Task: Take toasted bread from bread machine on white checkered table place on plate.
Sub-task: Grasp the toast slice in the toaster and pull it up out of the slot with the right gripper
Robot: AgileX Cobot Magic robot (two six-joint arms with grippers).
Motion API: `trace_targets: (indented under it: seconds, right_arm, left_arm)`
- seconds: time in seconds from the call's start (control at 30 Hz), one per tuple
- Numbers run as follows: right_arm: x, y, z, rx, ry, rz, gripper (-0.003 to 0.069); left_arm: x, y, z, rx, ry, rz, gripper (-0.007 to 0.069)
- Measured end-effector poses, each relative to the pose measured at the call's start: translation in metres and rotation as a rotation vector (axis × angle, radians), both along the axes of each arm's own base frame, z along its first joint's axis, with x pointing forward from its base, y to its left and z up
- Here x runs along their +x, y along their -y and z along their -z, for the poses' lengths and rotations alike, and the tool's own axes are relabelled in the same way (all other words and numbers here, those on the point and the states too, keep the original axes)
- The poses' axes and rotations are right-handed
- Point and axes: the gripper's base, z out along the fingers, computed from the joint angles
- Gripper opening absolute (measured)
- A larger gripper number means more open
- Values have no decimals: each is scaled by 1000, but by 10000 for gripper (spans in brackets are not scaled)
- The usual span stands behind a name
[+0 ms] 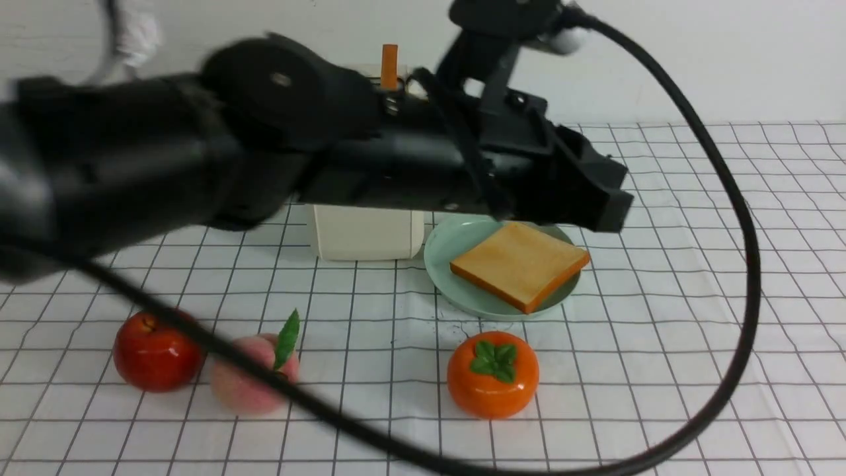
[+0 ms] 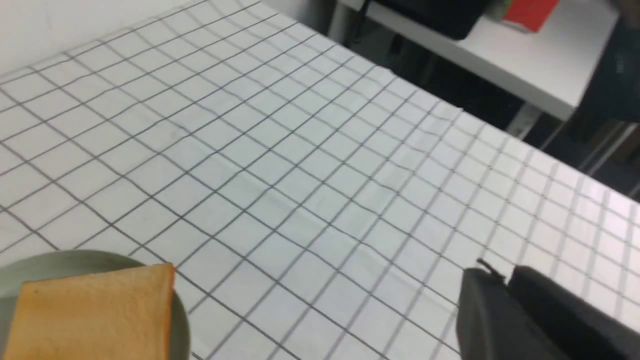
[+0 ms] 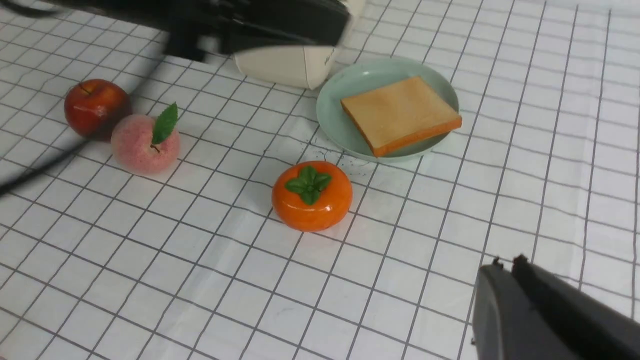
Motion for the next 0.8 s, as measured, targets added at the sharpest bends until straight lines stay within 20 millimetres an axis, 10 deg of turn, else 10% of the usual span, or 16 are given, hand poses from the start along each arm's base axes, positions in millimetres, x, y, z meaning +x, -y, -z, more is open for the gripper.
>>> trace_targets:
  seconds: [0.17, 0.37, 0.8]
  right_arm:
    - [61, -9, 9, 105, -133, -27, 34]
    - [132, -38, 7, 198, -200, -216, 34]
    - [276, -204, 12, 68, -178, -262, 127]
  left_arm:
    - [-42, -70, -38, -40, 9, -98, -13]
    - [-74, -138, -32, -40, 6, -319, -13]
    - [-144, -188, -1, -96, 101, -451, -13]
